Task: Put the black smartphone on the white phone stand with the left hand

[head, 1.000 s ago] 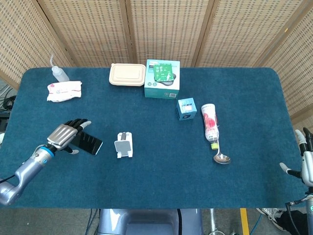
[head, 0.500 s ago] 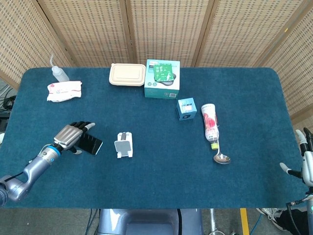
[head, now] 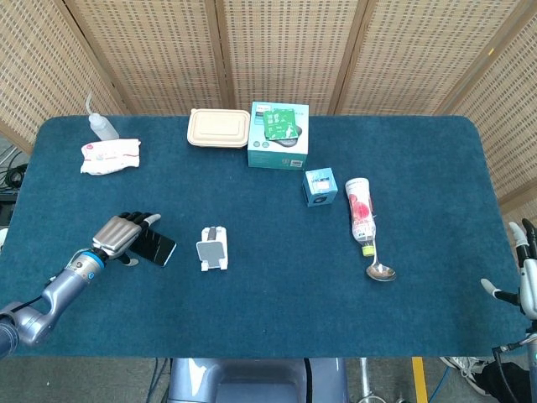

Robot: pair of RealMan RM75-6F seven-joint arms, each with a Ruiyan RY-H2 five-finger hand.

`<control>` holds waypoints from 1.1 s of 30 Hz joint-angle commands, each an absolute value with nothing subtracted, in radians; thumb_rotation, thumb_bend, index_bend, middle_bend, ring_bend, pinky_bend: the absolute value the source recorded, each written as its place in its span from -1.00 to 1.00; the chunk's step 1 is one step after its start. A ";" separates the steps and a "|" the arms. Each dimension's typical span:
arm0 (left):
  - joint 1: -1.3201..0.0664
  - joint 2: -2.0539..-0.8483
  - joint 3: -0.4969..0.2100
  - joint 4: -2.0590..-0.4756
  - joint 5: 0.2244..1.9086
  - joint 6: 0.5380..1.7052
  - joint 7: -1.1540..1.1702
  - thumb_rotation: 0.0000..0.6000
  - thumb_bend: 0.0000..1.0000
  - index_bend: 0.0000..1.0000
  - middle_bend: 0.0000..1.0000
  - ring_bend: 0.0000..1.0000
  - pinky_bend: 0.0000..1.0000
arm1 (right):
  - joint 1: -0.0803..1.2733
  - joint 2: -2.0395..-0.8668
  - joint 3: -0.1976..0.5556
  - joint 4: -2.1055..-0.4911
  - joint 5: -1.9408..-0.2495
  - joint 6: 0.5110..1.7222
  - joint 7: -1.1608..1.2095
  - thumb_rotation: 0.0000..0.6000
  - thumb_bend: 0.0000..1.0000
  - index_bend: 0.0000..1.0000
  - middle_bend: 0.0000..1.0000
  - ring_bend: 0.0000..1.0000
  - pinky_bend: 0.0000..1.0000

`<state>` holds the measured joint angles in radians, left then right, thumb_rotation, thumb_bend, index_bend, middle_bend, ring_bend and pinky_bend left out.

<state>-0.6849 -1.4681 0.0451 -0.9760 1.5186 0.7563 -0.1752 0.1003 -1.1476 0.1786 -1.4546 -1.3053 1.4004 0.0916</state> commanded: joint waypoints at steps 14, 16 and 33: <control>-0.693 -1.467 0.037 -0.986 1.492 0.747 -0.125 1.00 -0.69 -0.66 -0.51 -0.58 -0.57 | 0.100 -1.139 0.175 -1.459 -1.309 1.394 0.108 1.00 -0.89 -1.00 -1.00 -1.00 -1.00; -0.692 -1.465 0.037 -0.989 1.487 0.748 -0.114 1.00 -0.69 -0.59 -0.48 -0.57 -0.56 | 0.100 -1.138 0.174 -1.460 -1.309 1.393 0.109 1.00 -0.89 -1.00 -1.00 -1.00 -1.00; -0.672 -1.495 0.037 -0.954 1.477 0.787 -0.072 1.00 -0.68 -0.21 -0.14 -0.28 -0.35 | 0.100 -1.135 0.173 -1.463 -1.310 1.393 0.114 1.00 -0.89 -1.00 -1.00 -1.00 -1.00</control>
<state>-0.6732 -1.4933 0.0375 -0.9556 1.4767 0.7848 -0.0741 0.1001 -1.1349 0.1731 -1.4628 -1.3101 1.3930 0.1144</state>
